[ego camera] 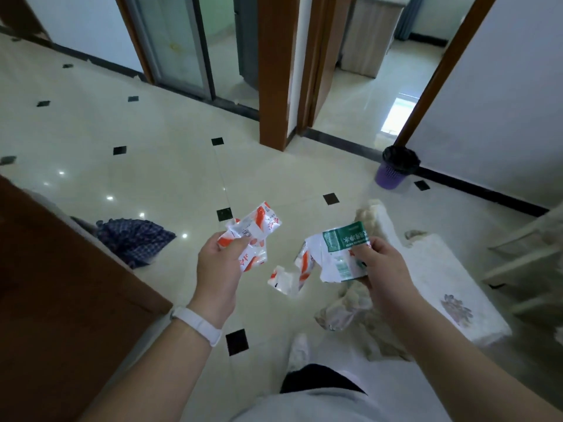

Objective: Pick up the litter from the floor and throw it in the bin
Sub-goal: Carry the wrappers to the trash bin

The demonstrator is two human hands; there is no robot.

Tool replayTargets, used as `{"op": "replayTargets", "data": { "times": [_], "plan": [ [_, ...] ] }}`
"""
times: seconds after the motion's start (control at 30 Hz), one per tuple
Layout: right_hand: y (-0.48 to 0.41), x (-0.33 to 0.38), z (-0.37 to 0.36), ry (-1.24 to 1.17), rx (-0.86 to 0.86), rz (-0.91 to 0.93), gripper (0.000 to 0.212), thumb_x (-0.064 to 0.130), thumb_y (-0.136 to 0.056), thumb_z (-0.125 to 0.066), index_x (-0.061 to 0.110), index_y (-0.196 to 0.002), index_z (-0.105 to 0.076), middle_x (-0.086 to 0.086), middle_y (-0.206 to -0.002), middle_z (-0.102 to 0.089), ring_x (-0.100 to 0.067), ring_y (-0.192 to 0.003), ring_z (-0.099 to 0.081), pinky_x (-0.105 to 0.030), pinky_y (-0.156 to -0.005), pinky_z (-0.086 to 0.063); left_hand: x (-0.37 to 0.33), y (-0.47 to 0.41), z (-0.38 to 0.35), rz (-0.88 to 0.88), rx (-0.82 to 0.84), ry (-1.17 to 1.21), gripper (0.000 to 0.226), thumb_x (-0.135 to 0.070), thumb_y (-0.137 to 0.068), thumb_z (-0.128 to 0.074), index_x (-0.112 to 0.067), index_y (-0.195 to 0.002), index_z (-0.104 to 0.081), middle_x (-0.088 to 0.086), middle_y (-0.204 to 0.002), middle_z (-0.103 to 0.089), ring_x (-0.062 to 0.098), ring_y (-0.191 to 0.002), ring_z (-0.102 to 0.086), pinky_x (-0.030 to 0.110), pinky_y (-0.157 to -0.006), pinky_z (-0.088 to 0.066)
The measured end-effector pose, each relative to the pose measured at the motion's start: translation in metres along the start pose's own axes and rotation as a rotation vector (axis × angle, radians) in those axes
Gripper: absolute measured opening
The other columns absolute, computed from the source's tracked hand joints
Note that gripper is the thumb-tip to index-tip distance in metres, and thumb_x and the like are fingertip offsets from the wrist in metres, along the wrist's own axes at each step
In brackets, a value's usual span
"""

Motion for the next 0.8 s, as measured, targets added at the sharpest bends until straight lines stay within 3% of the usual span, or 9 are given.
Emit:
{"op": "replayTargets", "data": {
  "times": [0.03, 0.13, 0.3, 0.47, 0.6, 0.7, 0.8],
  "plan": [
    [-0.014, 0.003, -0.002, -0.006, -0.012, 0.010, 0.013, 0.016, -0.089, -0.065, 0.003, -0.092, -0.063, -0.017, -0.084, -0.065, -0.026, -0.070, -0.062, -0.029, -0.055, -0.050, -0.001, -0.014, -0.003, 0.009, -0.007, -0.004, 0.012, -0.005, -0.088, -0.067, -0.016, -0.091, -0.071, 0.007, -0.093, -0.074, 0.020, -0.079, -0.067, 0.020, -0.054, -0.052],
    [-0.058, 0.010, -0.012, -0.027, -0.031, 0.002, 0.008, 0.012, -0.092, -0.062, 0.005, -0.094, -0.064, -0.012, -0.082, -0.070, -0.028, -0.074, -0.066, -0.037, -0.066, -0.051, -0.003, -0.059, -0.015, 0.025, -0.004, -0.032, 0.012, -0.005, -0.088, -0.067, -0.016, -0.089, -0.071, 0.003, -0.087, -0.074, 0.017, -0.076, -0.066, 0.020, -0.054, -0.052],
    [-0.156, 0.012, -0.037, -0.064, -0.056, -0.060, 0.008, 0.008, -0.091, -0.061, 0.004, -0.096, -0.064, -0.014, -0.087, -0.066, -0.027, -0.077, -0.067, -0.038, -0.069, -0.056, -0.008, -0.138, -0.038, 0.068, -0.042, -0.092, 0.012, -0.008, -0.088, -0.069, -0.016, -0.095, -0.072, 0.005, -0.093, -0.076, 0.021, -0.083, -0.070, 0.025, -0.062, -0.054],
    [-0.253, 0.047, -0.068, -0.111, -0.012, -0.099, 0.003, 0.008, -0.091, -0.061, 0.007, -0.092, -0.063, -0.010, -0.079, -0.064, -0.024, -0.072, -0.066, -0.031, -0.060, -0.053, -0.039, -0.218, -0.080, 0.083, -0.066, -0.161, 0.014, -0.005, -0.087, -0.068, -0.014, -0.097, -0.072, 0.007, -0.092, -0.075, 0.022, -0.082, -0.069, 0.031, -0.066, -0.055],
    [-0.321, 0.093, -0.067, -0.155, 0.009, -0.074, 0.015, 0.023, -0.079, -0.068, 0.011, -0.087, -0.064, -0.013, -0.084, -0.058, -0.027, -0.077, -0.062, -0.047, -0.076, -0.055, -0.066, -0.276, -0.152, 0.036, 0.017, -0.197, 0.015, -0.001, -0.086, -0.067, -0.008, -0.099, -0.071, 0.010, -0.089, -0.074, 0.019, -0.074, -0.068, 0.022, -0.055, -0.052],
    [-0.355, 0.121, -0.053, -0.155, -0.041, -0.054, 0.017, 0.020, -0.080, -0.067, 0.008, -0.091, -0.064, -0.013, -0.087, -0.061, -0.028, -0.079, -0.065, -0.049, -0.079, -0.057, -0.076, -0.305, -0.203, 0.024, 0.088, -0.220, 0.014, -0.003, -0.086, -0.067, -0.009, -0.098, -0.071, 0.010, -0.091, -0.075, 0.022, -0.078, -0.068, 0.026, -0.062, -0.055],
    [-0.381, 0.142, -0.036, -0.165, -0.079, -0.044, 0.015, 0.020, -0.080, -0.068, 0.009, -0.090, -0.064, -0.014, -0.086, -0.062, -0.028, -0.078, -0.063, -0.052, -0.078, -0.056, -0.081, -0.338, -0.244, 0.059, 0.145, -0.211, 0.015, -0.005, -0.086, -0.068, -0.014, -0.098, -0.073, 0.012, -0.097, -0.075, 0.030, -0.092, -0.071, 0.039, -0.075, -0.058]
  ]
}}
Point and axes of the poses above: each hand's wrist, its own y-axis away from the middle knuckle, its own z-axis out of the back of the hand, x = y × z, the point moved 4 cm from there along -y, towards the middle knuckle
